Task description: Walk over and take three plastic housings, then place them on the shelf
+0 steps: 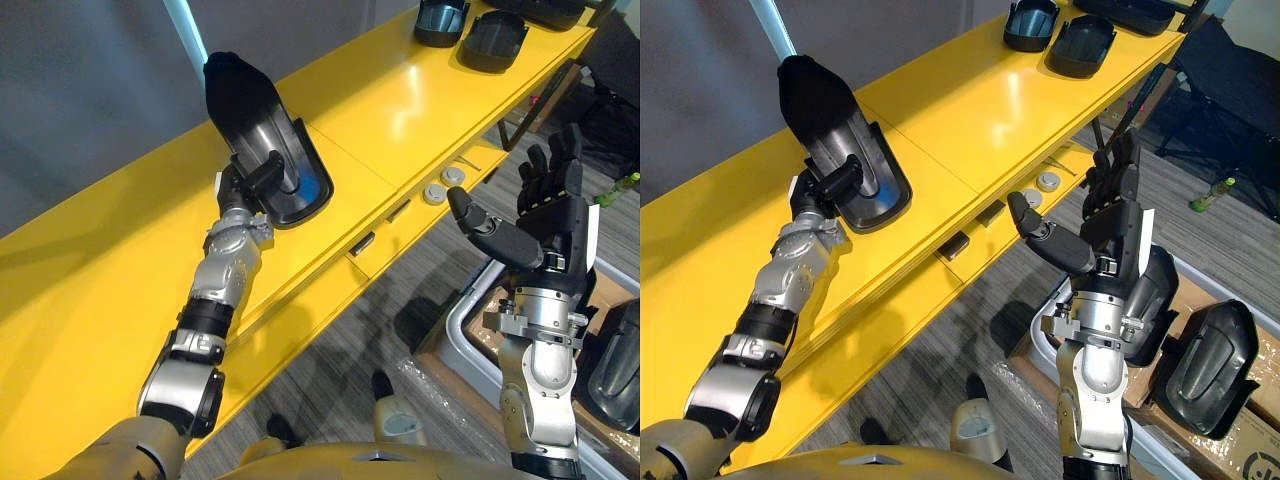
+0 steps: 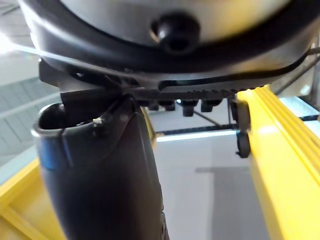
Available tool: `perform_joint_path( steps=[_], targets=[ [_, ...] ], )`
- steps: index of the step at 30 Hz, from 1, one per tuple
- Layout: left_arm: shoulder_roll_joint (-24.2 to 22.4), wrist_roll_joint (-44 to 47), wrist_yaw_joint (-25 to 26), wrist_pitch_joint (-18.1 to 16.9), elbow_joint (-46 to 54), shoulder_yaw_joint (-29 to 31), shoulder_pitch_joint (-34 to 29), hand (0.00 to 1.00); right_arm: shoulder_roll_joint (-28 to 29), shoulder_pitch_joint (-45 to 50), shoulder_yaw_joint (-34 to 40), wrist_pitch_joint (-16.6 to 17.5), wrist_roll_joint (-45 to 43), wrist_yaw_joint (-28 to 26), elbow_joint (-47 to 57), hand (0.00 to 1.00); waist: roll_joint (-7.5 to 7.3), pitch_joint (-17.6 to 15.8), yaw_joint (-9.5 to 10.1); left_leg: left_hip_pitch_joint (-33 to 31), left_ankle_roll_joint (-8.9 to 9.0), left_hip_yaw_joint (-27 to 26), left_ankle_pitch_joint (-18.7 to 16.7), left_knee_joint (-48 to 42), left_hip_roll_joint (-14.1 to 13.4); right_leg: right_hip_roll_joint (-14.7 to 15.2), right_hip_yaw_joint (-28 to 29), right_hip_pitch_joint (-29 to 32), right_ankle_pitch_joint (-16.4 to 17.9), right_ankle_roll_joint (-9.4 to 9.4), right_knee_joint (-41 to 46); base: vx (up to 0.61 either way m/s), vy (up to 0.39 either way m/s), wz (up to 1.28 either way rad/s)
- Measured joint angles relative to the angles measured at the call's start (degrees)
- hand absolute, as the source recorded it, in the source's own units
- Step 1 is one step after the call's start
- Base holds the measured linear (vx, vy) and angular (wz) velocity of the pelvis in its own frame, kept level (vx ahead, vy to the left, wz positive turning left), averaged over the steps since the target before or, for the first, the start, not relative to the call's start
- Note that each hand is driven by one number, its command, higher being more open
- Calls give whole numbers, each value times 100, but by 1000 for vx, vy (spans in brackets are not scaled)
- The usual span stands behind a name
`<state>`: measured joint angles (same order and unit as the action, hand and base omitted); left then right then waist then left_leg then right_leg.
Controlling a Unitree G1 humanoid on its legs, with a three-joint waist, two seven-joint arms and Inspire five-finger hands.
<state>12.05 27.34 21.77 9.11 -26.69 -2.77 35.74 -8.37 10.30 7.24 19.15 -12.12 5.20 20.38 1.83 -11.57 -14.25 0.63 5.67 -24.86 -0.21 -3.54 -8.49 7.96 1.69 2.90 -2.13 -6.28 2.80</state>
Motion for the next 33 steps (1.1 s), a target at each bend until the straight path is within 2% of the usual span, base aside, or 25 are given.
perform_joint_path(
  steps=[1, 2, 8, 16, 20, 23, 25, 30, 33],
  targets=[
    [0, -4, 30, 15, -14, 28, 58, 0, 0, 1, -14, -9, 0, -5, 0, 100, 0, -35, -2, -3, 2, 0, 9, 2, -6, -7, 0, 6, -1, -2, 0, -66, -29, -2],
    [9, -13, 114, 105, -37, 69, 202, 100, -4, 0, -26, -27, -5, -1, 0, 100, 8, -129, -3, -4, 5, -1, 28, 6, -15, -17, 1, 15, -5, -5, 0, -50, -25, -1],
    [29, -127, 263, 259, -226, 125, 498, 100, -72, -8, -143, -172, -24, 13, 1, 100, 46, -266, -6, -11, -1, -16, 40, -12, -22, -22, 7, 43, -36, -27, 1, -19, -7, -2],
    [107, -402, 563, 415, -556, 30, 1025, 100, -75, -124, -604, -261, -176, 172, 15, 100, -145, -547, -8, -27, -37, 9, 59, -35, -28, -17, -2, 20, -50, -115, -3, -59, -1, 1],
    [107, -501, 812, 486, -698, -79, 1245, 100, -82, -158, -656, -352, -158, 442, 15, 100, -151, -566, -21, -120, -86, 51, 129, -27, -27, -15, -20, 89, -82, -169, -3, -34, -5, 2],
    [99, -492, 938, 483, -709, -90, 1272, 100, -82, -142, -659, -357, -165, 564, 15, 100, -155, -568, -43, -118, -59, 101, 168, -23, -28, -18, -48, 87, -92, -180, -2, -3, -4, 4],
    [54, -487, 1092, 447, -715, -92, 1283, 100, -82, -107, -692, -357, -164, 584, 19, 100, -162, -572, -57, -115, -52, 112, 174, -21, -29, -20, -53, 78, -103, -176, -2, 0, 0, 2],
    [-126, -529, 1732, 60, -757, -91, 1284, 100, -81, 79, -973, -356, -155, 599, 22, 100, -189, -588, -143, -100, -51, 114, 175, -10, -29, -24, -54, 65, -112, -174, -5, 0, 0, 0],
    [-267, -773, 2061, -14, -758, -83, 1272, 100, -81, 170, -1082, -342, -109, 573, 21, 100, -189, -588, -156, -83, -47, 112, 177, 6, -31, -30, -52, 57, -125, -183, -6, 0, 0, 0]
  ],
)
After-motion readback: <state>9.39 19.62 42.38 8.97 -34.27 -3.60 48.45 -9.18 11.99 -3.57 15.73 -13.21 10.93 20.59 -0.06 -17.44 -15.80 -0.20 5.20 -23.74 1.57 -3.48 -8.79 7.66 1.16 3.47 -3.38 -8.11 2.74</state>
